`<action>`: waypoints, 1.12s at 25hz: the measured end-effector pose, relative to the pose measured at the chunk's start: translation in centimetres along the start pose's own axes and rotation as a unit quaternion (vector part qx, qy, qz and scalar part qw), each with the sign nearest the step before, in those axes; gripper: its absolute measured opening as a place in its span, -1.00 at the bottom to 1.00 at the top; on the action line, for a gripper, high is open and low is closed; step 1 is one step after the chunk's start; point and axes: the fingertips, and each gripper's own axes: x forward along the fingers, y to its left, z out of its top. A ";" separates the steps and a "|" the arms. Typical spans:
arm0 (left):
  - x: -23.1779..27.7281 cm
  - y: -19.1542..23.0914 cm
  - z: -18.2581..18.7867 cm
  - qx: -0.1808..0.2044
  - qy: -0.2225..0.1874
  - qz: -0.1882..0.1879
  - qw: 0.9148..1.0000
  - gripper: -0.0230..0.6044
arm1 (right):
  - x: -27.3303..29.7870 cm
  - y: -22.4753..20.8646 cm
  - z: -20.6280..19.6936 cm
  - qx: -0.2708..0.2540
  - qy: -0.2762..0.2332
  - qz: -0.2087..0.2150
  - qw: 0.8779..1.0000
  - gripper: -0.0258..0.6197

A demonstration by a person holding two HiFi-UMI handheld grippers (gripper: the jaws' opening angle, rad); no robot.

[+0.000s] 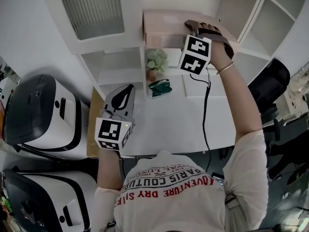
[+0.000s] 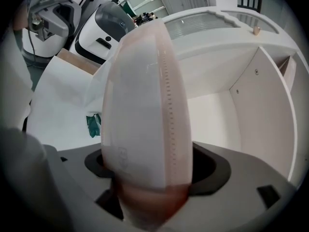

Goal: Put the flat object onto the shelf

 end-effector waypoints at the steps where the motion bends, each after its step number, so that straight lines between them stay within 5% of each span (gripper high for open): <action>1: 0.3 0.1 -0.1 0.000 0.001 0.001 1.000 -0.88 | 0.6 0.0 0.0 0.003 -0.001 0.005 1.000 0.36; 18: 2.8 3.0 -1.6 -0.013 0.013 0.033 0.999 -0.88 | 6.6 0.3 1.2 0.026 -0.030 0.118 0.992 0.62; 28: 1.7 2.0 -1.0 -0.009 0.002 0.023 1.000 -0.88 | 4.0 -0.3 1.9 0.052 -0.058 0.071 0.994 0.62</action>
